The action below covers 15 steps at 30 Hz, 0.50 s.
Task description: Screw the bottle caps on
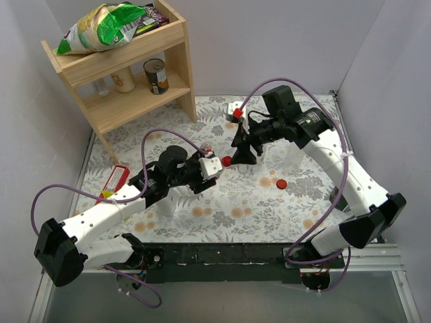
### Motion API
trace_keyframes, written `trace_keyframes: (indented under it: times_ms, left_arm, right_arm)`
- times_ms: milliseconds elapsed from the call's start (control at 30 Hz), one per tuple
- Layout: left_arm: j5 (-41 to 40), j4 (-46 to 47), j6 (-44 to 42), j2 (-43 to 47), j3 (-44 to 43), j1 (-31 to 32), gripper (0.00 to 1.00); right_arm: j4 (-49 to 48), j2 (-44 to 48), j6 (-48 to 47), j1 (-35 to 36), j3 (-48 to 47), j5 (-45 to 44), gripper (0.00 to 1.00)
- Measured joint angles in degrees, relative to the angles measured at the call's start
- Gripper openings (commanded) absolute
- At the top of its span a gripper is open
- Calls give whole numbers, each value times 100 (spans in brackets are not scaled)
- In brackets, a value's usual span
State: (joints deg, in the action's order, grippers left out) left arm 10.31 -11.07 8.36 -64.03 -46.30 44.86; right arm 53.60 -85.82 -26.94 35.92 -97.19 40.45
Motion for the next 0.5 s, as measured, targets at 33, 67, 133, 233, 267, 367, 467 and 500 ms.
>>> trace_keyframes:
  times_ms: [33, 67, 133, 233, 267, 367, 467, 500]
  left_arm:
    - [348, -175, -24, 20, -48, -87, 0]
    - [732, -369, -59, 35, -101, -175, 0]
    - [1410, -804, -203, 28, -234, -304, 0]
    - [2157, -1346, -393, -103, -487, -350, 0]
    - [2339, -1482, -439, -166, -564, -350, 0]
    - [2758, -1790, -555, -334, -737, -348, 0]
    - [2977, -2002, -656, -420, -817, -348, 0]
    - [3038, -2090, -719, -431, -837, -348, 0]
  right_arm:
    - [48, 125, -291, -22, 24, -13, 68]
    - [87, 286, -555, -35, 129, -26, 68]
    - [151, 726, -1036, -68, 487, -59, 68]
    - [323, 1353, -1733, -39, 1038, -22, 68]
    - [354, 1491, -1954, 7, 1158, -15, 68]
    - [334, 1720, -2455, 286, 1403, -79, 67]
    - [190, 1775, -2730, 608, 1539, -192, 66]
    - [138, 1770, -2785, 684, 1554, -229, 65]
